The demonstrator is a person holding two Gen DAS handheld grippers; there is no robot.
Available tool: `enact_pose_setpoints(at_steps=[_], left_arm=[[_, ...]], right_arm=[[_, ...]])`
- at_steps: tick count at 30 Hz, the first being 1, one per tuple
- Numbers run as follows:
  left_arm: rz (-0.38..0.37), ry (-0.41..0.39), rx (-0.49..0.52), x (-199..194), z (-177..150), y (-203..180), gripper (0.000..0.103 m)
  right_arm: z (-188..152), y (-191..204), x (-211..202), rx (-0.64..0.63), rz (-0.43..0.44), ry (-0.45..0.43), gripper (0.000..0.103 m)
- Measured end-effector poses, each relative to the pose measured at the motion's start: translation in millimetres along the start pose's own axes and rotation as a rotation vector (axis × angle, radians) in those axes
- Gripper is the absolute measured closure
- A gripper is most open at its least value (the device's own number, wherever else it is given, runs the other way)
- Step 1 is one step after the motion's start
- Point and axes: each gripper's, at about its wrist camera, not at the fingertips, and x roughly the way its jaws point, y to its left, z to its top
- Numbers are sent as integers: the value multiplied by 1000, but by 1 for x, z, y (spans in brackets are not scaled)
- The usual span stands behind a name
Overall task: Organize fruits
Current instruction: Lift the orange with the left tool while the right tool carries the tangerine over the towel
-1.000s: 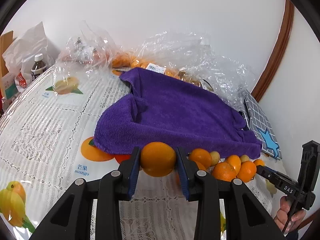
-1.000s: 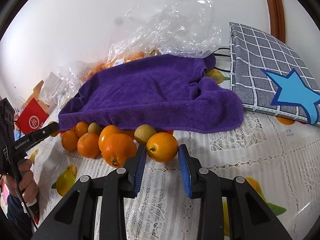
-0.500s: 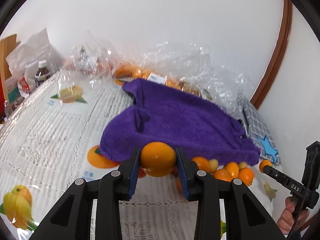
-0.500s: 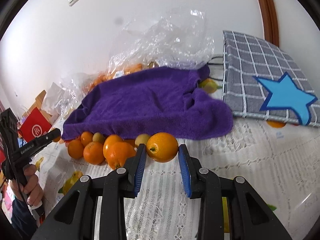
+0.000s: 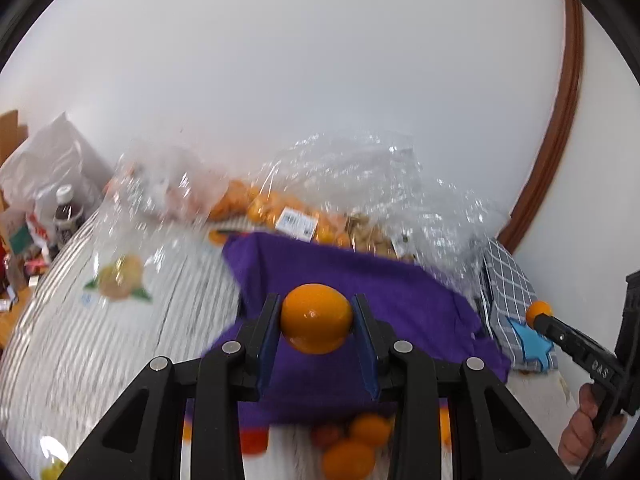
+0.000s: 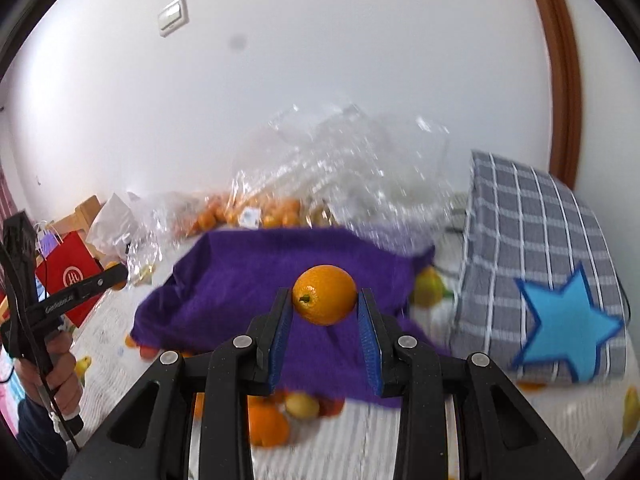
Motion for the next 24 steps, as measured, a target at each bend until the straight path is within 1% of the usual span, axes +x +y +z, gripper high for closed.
enact_pose_setpoints(at_steps=[2,5,7,9,11,14,17,19,21,22,24], left_arm=[[5,6,-10,14,16,-4,70],[-5,12,-19,33,30,-11,70],[15,26,-14,51,36,-16,70],[38,56,-8,71,39,-18,70],[54,87,-18,89,42,-16,70],[49,118,-49,108,48,-10,70],[65,152,-46,125,46,-3,70],[86,203,-36,140,40,2,70],[134,260,-27,152,37,6,70],[143,272,-30,154,37,9,70],[123,296,-63,157,35,15,70]], right_arm=[[14,3,10,-11,6,-5,70],[31,6,24,-17,21,-9,70],[40,5,36,-18,26,-10,70],[46,3,49,-12,13,-3,70],[52,0,68,0,-19,18,70],[58,-6,89,5,-25,46,70],[56,-12,107,14,-33,77,70],[48,-17,120,23,-40,115,70],[40,-22,134,28,-53,154,70],[38,-23,140,32,-65,172,70],[35,-26,149,35,-75,200,70]])
